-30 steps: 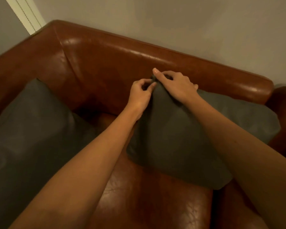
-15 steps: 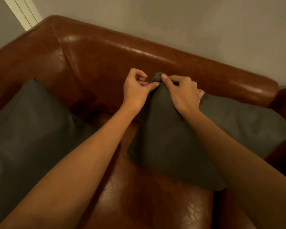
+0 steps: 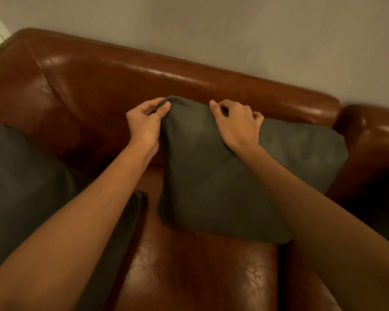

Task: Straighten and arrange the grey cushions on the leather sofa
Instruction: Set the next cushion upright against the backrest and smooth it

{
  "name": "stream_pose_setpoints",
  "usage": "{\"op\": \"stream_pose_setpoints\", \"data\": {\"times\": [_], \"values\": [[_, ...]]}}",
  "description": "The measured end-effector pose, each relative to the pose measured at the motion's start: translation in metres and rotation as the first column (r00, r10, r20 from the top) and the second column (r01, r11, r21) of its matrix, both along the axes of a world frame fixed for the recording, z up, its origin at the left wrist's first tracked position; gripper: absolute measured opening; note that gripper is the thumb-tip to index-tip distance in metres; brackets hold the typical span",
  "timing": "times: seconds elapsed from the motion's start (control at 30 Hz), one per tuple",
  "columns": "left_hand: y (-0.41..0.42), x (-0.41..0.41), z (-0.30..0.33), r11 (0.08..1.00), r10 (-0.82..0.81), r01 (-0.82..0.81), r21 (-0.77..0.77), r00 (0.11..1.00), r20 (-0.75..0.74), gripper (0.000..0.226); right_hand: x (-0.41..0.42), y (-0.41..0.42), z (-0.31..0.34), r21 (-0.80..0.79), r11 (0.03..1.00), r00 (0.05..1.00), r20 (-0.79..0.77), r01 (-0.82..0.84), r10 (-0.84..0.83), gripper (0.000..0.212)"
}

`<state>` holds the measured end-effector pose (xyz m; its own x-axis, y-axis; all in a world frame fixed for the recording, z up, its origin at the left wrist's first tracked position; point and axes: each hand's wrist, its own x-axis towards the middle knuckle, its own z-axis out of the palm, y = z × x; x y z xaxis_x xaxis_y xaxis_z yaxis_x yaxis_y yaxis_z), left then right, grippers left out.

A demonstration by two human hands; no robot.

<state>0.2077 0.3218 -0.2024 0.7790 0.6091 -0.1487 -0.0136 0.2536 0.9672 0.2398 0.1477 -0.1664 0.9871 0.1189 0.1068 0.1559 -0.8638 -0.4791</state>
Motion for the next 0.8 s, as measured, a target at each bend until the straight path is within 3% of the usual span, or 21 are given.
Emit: {"op": "stream_pose_setpoints", "data": {"times": [0.13, 0.27, 0.4, 0.5, 0.57, 0.63, 0.7, 0.8], "values": [[0.0, -0.001, 0.004, 0.996, 0.073, -0.073, -0.043, 0.997, 0.002, 0.019, -0.005, -0.078, -0.006, -0.129, 0.981, 0.988, 0.073, 0.145, -0.137, 0.041], [-0.01, -0.004, 0.011, 0.996, 0.093, -0.093, -0.01, 0.995, -0.027, 0.025, -0.01, -0.168, -0.003, -0.007, 0.945, 0.935, 0.153, 0.326, -0.321, 0.038], [-0.03, 0.001, 0.024, 0.956, 0.11, -0.055, 0.288, 0.978, -0.179, 0.015, -0.009, -0.228, -0.008, 0.368, 0.72, 0.808, -0.228, 0.588, -0.543, 0.031], [-0.056, 0.005, 0.035, 0.751, 0.24, -0.042, 0.659, 0.947, -0.213, 0.018, -0.011, -0.251, -0.018, 0.498, 0.653, 0.819, -0.401, 0.57, -0.41, 0.022], [-0.083, 0.006, 0.042, 0.581, 0.185, 0.004, 0.814, 0.973, -0.136, 0.024, -0.012, -0.258, -0.018, 0.567, 0.631, 0.843, -0.43, 0.53, -0.322, 0.023], [-0.12, 0.011, 0.045, 0.419, 0.004, 0.072, 0.905, 0.997, -0.082, 0.026, -0.008, -0.262, -0.016, 0.604, 0.613, 0.848, -0.474, 0.509, -0.237, 0.025], [-0.162, 0.019, 0.044, 0.282, -0.255, 0.201, 0.938, 0.958, -0.128, 0.028, -0.001, -0.265, -0.016, 0.604, 0.626, 0.835, -0.53, 0.493, -0.146, 0.033], [-0.226, 0.028, 0.041, 0.062, -0.589, 0.473, 0.879, 0.728, -0.35, 0.046, 0.01, -0.268, -0.017, 0.596, 0.671, 0.825, -0.564, 0.441, -0.04, 0.031]]}}
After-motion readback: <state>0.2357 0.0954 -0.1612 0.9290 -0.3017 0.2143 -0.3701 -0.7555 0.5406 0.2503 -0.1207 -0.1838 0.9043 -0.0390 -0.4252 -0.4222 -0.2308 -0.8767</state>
